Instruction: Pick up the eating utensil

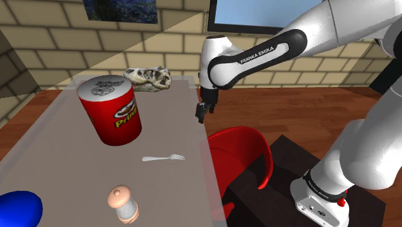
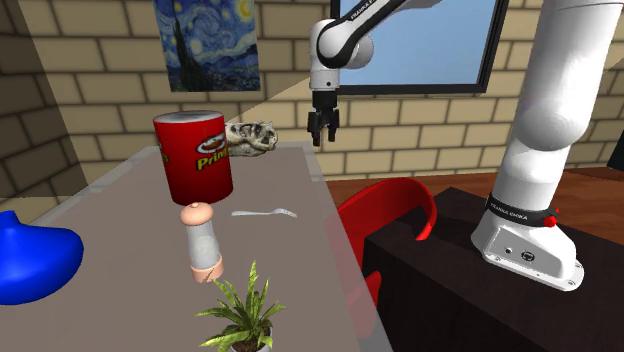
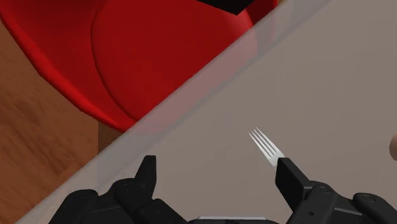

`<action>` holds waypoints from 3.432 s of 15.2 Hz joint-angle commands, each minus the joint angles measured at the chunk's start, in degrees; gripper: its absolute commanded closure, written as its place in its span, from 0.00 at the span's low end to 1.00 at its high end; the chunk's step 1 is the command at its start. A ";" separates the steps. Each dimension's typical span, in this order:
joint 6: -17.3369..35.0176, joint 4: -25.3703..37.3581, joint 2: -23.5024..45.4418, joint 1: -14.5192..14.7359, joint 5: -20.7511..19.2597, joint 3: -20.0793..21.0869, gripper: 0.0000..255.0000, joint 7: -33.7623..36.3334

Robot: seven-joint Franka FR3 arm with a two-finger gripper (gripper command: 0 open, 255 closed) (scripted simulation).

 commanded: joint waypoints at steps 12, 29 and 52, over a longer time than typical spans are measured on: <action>4.64 18.08 25.59 6.73 -5.70 3.47 0.00 -0.74; 7.43 30.10 41.86 11.29 -9.12 3.49 1.00 -1.41; 0.95 28.75 34.00 10.43 -8.00 4.55 1.00 -1.50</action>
